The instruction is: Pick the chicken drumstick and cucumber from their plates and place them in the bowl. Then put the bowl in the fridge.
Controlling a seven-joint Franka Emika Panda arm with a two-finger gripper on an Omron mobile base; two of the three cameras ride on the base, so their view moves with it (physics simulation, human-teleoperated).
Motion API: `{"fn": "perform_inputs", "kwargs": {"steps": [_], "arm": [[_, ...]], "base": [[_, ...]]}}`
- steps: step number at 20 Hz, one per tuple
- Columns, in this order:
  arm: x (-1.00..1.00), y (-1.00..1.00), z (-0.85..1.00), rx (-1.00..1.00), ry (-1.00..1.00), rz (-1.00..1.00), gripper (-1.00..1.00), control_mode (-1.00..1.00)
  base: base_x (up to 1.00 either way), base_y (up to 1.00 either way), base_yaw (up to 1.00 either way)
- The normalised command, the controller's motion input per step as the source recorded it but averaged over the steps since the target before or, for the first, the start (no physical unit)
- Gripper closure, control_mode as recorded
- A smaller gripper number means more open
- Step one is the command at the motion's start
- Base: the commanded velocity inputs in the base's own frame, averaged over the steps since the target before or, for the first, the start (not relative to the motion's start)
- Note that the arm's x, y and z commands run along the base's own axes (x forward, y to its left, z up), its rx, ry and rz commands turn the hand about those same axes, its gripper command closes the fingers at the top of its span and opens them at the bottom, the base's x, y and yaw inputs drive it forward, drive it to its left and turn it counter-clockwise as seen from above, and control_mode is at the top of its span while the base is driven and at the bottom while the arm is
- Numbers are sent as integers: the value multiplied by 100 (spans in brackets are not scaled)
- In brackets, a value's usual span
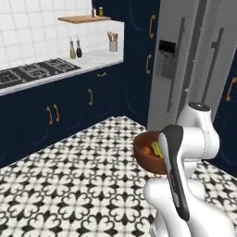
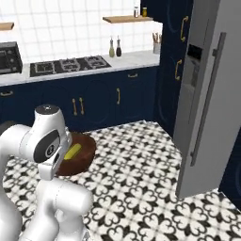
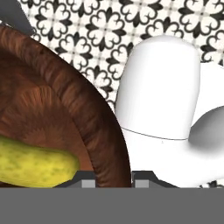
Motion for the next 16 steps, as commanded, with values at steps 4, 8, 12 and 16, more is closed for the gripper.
{"fn": "perform_inputs", "kwargs": {"steps": [4, 8, 12, 16], "arm": [[0, 0, 0, 0, 0, 0, 100, 100], [0, 0, 0, 0, 0, 0, 100, 100], [0, 0, 0, 0, 0, 0, 100, 100], [0, 0, 0, 0, 0, 0, 100, 100]], "base": [[100, 7, -52], [100, 64, -46], [100, 98, -41], [100, 91, -45]]}}
